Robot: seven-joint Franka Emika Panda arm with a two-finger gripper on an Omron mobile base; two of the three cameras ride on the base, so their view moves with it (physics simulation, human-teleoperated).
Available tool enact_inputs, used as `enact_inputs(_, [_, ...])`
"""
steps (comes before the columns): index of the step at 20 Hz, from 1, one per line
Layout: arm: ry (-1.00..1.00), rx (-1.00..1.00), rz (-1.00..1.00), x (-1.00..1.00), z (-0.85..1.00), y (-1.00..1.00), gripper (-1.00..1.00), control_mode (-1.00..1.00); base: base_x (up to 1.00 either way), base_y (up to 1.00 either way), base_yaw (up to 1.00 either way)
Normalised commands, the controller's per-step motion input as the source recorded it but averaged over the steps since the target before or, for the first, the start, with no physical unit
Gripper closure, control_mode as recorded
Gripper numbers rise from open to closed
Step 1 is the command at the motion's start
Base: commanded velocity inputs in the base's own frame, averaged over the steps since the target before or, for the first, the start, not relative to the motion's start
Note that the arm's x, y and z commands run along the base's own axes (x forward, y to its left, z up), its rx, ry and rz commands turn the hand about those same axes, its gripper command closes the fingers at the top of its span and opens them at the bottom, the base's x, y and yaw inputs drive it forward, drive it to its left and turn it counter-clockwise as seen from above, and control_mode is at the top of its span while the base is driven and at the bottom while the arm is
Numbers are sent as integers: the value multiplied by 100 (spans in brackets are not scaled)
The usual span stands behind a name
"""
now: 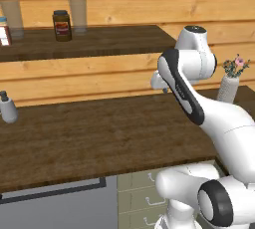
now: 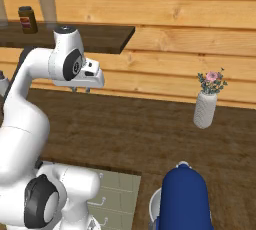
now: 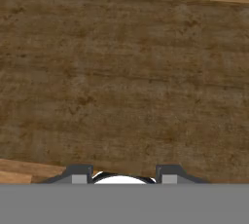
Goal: Navigate to the toaster oven.
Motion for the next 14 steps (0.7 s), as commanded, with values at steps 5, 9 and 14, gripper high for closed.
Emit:
enact_inputs(5, [1, 0, 0, -57, 0, 3, -100, -100, 0, 0, 0])
enact_inputs(9, [3, 0, 0, -100, 0, 6, -100, -100, 0, 0, 0])
enact_inputs(14, [-10, 0, 0, -100, 6, 2, -100, -100, 0, 0, 0])
